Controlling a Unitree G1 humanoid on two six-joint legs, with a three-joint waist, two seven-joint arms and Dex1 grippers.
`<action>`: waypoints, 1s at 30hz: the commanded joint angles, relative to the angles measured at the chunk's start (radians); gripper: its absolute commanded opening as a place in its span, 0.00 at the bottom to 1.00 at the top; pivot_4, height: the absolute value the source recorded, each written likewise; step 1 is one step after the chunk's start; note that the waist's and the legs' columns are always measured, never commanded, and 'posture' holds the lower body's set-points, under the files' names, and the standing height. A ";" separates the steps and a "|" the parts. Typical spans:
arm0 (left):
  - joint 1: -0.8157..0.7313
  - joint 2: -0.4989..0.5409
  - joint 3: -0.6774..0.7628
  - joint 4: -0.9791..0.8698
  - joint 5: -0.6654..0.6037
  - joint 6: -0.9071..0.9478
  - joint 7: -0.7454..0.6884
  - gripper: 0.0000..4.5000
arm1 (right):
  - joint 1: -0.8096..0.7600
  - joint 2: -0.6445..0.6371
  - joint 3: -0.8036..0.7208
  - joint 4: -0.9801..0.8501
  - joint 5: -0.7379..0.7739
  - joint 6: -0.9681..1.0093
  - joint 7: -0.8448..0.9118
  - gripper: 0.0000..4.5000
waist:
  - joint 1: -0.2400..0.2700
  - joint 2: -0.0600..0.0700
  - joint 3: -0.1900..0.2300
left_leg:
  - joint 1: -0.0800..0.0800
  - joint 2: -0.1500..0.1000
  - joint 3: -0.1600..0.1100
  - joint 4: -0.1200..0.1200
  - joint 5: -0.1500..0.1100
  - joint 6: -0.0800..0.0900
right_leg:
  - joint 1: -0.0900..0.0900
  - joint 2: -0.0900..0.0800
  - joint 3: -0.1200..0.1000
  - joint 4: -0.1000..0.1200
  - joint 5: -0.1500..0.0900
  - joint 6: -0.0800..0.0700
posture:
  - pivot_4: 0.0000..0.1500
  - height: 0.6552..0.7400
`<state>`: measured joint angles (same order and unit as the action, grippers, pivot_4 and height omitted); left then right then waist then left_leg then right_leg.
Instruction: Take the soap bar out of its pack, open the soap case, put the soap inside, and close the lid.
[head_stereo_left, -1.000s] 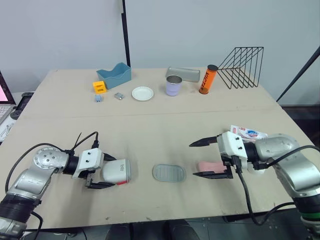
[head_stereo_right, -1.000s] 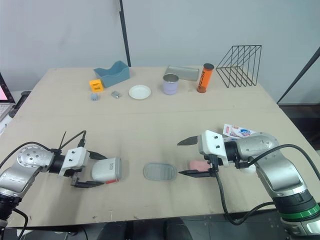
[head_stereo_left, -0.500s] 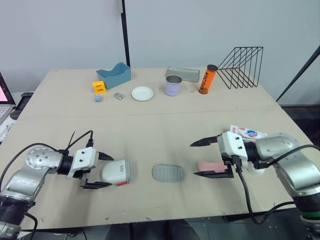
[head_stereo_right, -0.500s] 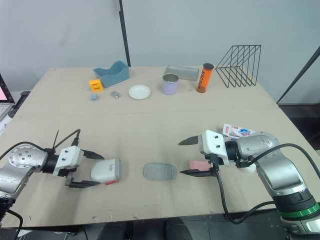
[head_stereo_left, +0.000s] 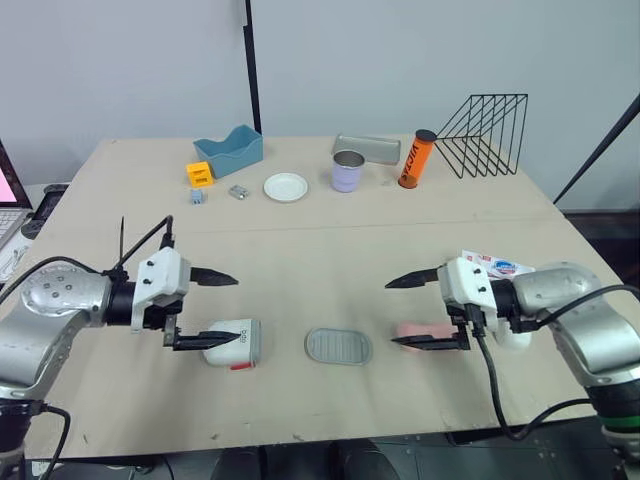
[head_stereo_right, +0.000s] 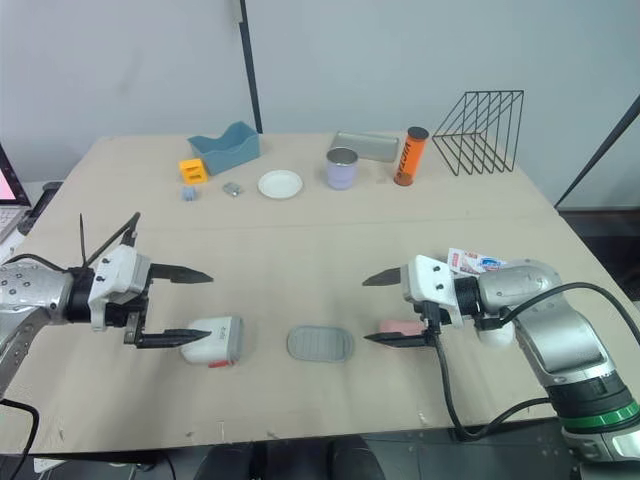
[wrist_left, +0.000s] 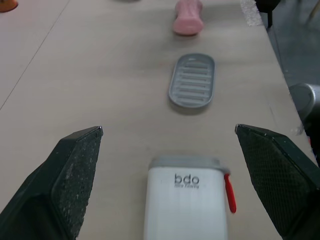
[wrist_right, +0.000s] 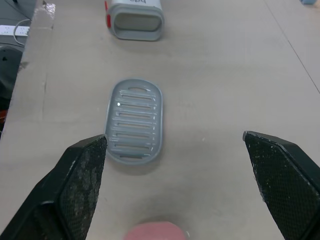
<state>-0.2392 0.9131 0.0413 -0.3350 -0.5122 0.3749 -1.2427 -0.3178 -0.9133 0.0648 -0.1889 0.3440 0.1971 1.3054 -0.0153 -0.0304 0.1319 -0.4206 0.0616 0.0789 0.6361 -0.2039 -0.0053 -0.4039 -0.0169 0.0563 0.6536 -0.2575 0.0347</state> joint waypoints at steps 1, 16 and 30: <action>-0.038 -0.052 -0.040 -0.074 -0.037 0.083 0.073 1.00 | -0.024 -0.035 -0.041 0.001 -0.013 0.009 -0.013 1.00 | 0.001 0.000 0.000 | 0.000 0.000 0.000 0.000 0.000 0.000 | 0.000 0.000 0.000 0.000 0.000 0.000 | 1.00 0.99; -0.092 -0.232 -0.254 0.041 0.120 -0.037 0.082 1.00 | 0.085 -0.201 -0.086 -0.057 -0.052 0.078 0.000 1.00 | 0.003 0.001 0.000 | 0.000 -0.002 -0.001 0.001 0.000 0.000 | 0.001 0.000 0.002 0.000 0.001 0.000 | 1.00 0.99; -0.084 -0.279 -0.255 0.056 0.125 -0.135 0.056 1.00 | 0.081 -0.159 0.079 0.030 -0.261 0.044 -0.072 1.00 | 0.001 0.001 0.000 | 0.000 -0.003 -0.002 0.001 0.000 0.000 | 0.002 0.000 0.002 0.000 0.000 0.001 | 1.00 0.99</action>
<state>-0.3205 0.6352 -0.2260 -0.2649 -0.3839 0.2571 -1.1872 -0.2132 -1.0690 0.1547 -0.1561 0.0935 0.2571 1.2353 -0.0147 -0.0294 0.1315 -0.4204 0.0587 0.0773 0.6372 -0.2039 -0.0053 -0.4023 -0.0168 0.0585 0.6536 -0.2571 0.0357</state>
